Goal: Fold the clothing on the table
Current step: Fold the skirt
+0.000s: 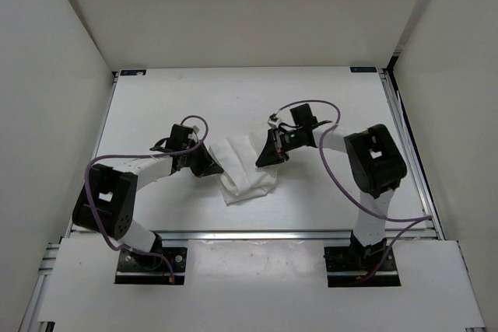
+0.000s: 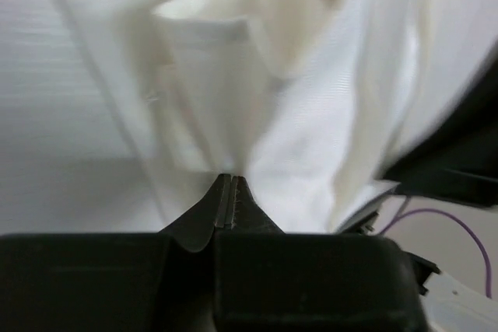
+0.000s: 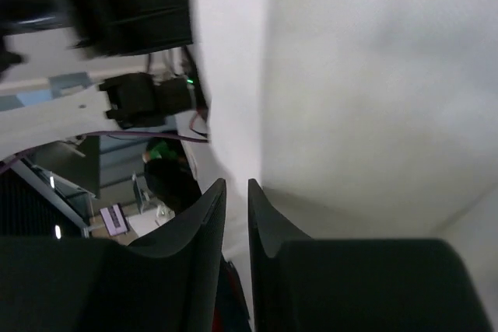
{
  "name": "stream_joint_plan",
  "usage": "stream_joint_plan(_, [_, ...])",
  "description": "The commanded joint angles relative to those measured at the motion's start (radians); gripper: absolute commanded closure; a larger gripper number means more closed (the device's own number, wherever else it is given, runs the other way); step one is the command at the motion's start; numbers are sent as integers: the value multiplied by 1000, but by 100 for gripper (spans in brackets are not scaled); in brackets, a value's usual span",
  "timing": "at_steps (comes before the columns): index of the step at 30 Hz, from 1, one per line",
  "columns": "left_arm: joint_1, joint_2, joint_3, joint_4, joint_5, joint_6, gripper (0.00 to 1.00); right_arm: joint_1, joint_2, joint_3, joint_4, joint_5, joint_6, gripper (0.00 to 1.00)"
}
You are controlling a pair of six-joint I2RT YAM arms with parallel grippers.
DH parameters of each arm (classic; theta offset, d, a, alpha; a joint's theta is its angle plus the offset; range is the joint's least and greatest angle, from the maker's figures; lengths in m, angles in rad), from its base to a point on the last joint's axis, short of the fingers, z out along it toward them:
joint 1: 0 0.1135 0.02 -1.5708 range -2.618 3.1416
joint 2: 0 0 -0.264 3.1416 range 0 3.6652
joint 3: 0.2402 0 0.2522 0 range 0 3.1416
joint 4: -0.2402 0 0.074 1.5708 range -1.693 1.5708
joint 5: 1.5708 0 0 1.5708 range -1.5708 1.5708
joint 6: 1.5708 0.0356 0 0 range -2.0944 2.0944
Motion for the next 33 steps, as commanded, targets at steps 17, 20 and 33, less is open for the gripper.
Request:
stream_joint_plan(17, [134, -122, -14, -111, -16, 108, 100, 115, -11, 77, 130, -161, 54, 75])
stream_joint_plan(20, [200, -151, 17, -172, -5, 147, 100, 165, 77, 114, 82, -171, 21, 78])
stream_joint_plan(33, [247, -213, -40, -208, -19, 172, 100, 233, 246, 161, -134, -57, -176, 84])
